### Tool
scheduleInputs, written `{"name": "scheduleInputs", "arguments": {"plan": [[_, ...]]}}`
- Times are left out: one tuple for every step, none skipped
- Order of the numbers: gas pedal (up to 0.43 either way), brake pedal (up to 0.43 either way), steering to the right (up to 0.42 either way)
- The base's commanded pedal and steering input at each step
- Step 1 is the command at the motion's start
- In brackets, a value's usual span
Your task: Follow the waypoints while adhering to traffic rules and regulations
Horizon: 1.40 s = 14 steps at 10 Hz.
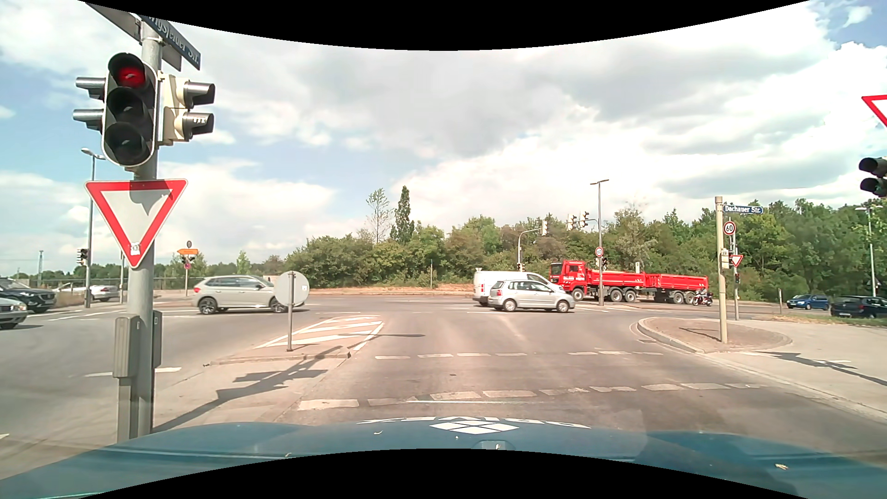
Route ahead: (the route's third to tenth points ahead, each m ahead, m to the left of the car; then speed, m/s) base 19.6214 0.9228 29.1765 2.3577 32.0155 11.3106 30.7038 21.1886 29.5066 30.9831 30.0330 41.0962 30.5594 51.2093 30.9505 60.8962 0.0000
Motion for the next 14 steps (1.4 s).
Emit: {"name": "scheduleInputs", "arguments": {"plan": [[0.000,0.354,-0.025],[0.000,0.354,-0.025],[0.000,0.354,-0.025],[0.000,0.354,-0.025],[0.000,0.354,-0.026],[0.000,0.354,-0.026],[0.000,0.354,-0.025],[0.000,0.354,-0.025],[0.000,0.354,-0.026],[0.000,0.354,-0.025],[0.000,0.354,-0.025],[0.000,0.354,-0.025],[0.000,0.354,-0.026],[0.000,0.354,-0.026]]}}
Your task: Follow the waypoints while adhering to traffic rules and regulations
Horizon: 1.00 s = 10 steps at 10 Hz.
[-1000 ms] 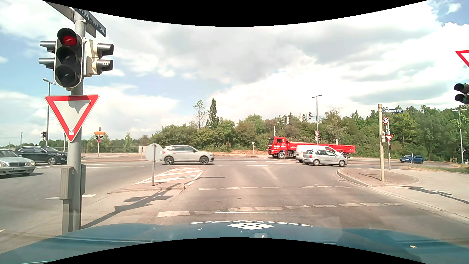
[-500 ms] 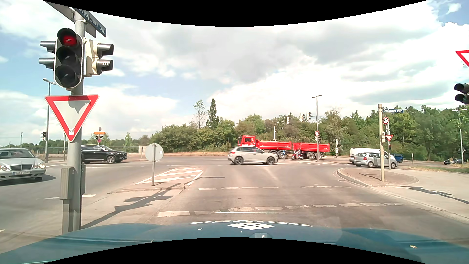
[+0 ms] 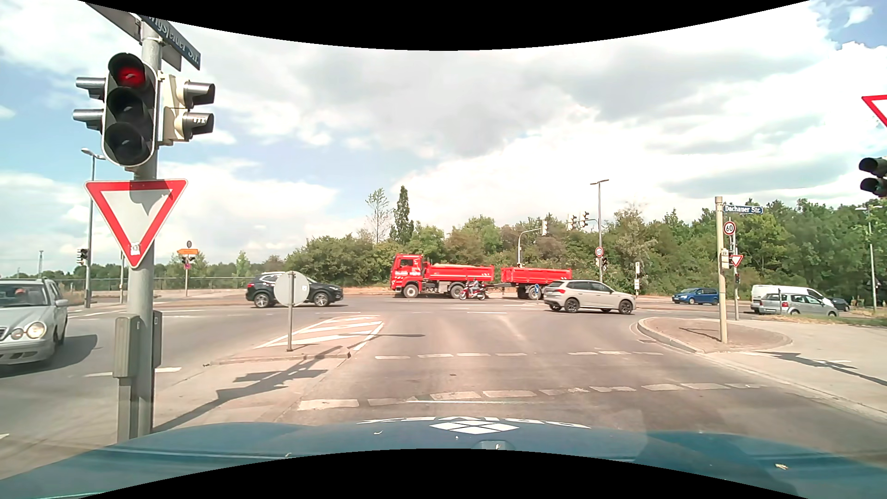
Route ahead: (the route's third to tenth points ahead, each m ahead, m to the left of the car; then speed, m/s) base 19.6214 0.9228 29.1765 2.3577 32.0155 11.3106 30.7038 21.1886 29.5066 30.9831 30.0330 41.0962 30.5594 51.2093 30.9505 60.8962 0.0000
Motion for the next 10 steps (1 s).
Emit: {"name": "scheduleInputs", "arguments": {"plan": [[0.000,0.354,-0.025],[0.000,0.354,-0.025],[0.000,0.354,-0.026],[0.000,0.354,-0.025],[0.000,0.354,-0.026],[0.000,0.354,-0.025],[0.000,0.354,-0.025],[0.000,0.354,-0.025],[0.000,0.354,-0.025],[0.000,0.354,-0.025]]}}
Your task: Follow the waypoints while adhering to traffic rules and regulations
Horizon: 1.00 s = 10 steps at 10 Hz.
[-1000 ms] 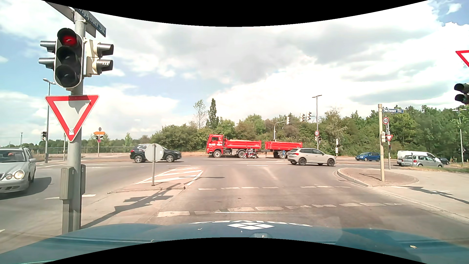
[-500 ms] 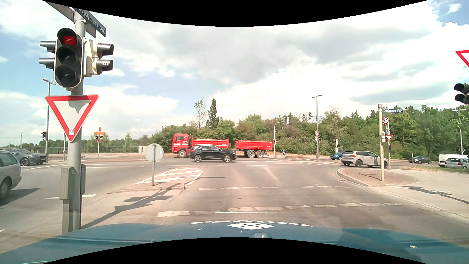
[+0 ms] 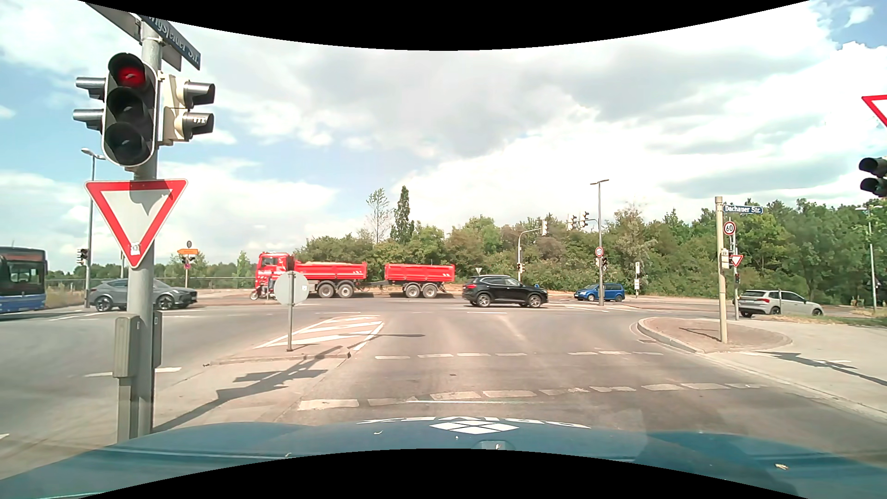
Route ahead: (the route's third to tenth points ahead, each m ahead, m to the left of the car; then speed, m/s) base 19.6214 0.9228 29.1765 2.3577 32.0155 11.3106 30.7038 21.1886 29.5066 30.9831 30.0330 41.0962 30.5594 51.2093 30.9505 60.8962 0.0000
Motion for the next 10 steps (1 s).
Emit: {"name": "scheduleInputs", "arguments": {"plan": [[0.000,0.354,-0.026],[0.000,0.354,-0.026],[0.000,0.354,-0.025],[0.000,0.354,-0.025],[0.000,0.354,-0.025],[0.000,0.354,-0.026],[0.000,0.354,-0.026],[0.000,0.354,-0.026],[0.000,0.354,-0.025],[0.000,0.354,-0.025]]}}
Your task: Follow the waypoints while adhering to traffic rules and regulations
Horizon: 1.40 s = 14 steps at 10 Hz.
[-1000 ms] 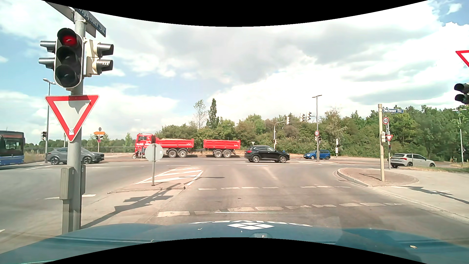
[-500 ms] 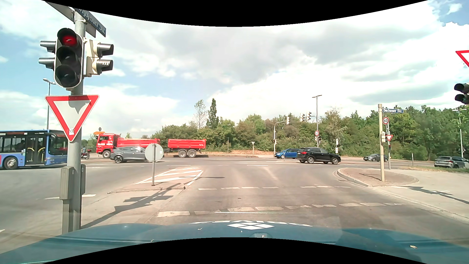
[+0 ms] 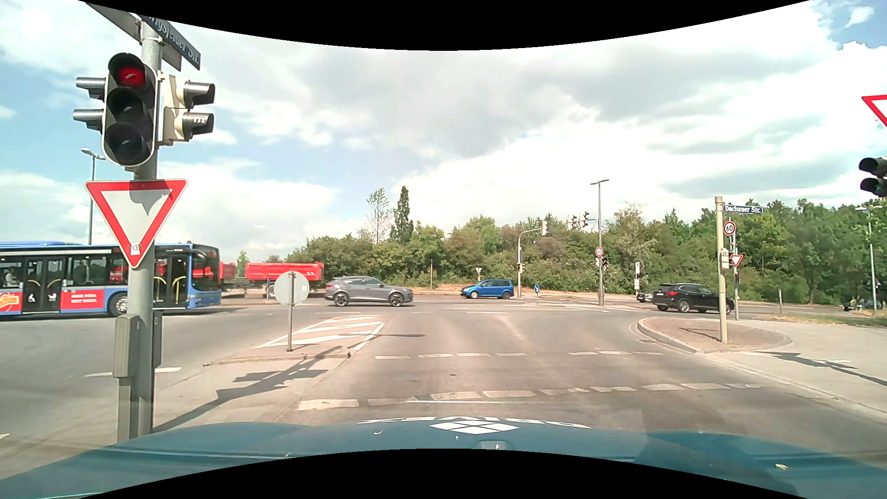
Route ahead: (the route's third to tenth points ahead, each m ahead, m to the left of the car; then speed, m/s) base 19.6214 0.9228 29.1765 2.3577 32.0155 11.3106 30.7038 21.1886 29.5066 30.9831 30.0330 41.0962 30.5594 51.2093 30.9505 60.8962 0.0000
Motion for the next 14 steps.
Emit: {"name": "scheduleInputs", "arguments": {"plan": [[0.000,0.354,-0.025],[0.000,0.354,-0.026],[0.000,0.354,-0.026],[0.000,0.354,-0.026],[0.000,0.354,-0.025],[0.000,0.354,-0.025],[0.000,0.354,-0.026],[0.000,0.354,-0.026],[0.000,0.354,-0.025],[0.000,0.354,-0.025],[0.000,0.354,-0.026],[0.000,0.354,-0.025],[0.000,0.354,-0.025],[0.000,0.354,-0.025]]}}
